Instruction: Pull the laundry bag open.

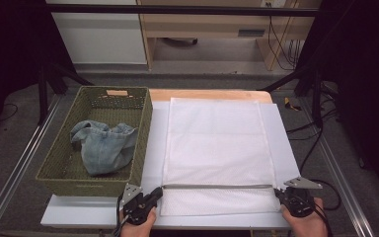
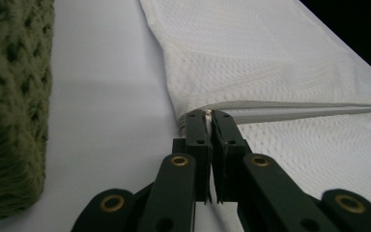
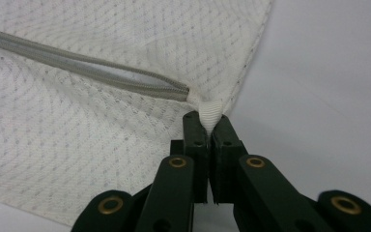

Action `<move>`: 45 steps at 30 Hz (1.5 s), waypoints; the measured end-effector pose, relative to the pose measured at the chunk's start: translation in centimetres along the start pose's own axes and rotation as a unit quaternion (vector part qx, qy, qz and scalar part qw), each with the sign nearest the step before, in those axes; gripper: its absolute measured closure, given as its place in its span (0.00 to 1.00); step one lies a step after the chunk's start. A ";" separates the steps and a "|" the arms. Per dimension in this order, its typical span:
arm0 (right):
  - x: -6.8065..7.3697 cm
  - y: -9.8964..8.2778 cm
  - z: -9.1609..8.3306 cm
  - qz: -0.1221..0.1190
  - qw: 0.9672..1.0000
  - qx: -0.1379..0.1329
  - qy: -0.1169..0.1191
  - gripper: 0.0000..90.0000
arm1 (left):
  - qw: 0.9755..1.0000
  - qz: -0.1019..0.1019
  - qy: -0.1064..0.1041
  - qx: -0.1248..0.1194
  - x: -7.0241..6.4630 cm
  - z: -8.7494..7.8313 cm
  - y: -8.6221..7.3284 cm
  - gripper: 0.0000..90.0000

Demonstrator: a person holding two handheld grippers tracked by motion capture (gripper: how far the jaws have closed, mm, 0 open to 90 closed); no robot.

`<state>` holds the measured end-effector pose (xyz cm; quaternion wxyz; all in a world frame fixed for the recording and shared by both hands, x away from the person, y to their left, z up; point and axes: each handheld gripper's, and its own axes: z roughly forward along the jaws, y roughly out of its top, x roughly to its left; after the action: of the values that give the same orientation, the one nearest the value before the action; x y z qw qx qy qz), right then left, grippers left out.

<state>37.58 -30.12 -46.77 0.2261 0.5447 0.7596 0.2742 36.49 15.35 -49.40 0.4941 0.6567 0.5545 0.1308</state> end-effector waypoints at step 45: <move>0.0 -0.2 0.1 0.000 1.000 0.002 0.008 0.97 | 1.000 0.003 0.012 0.000 -0.1 0.1 -0.3 0.96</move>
<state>37.57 -30.15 -46.98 0.2186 0.5430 0.7620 0.2771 36.35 15.21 -49.60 0.4871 0.6565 0.5587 0.1401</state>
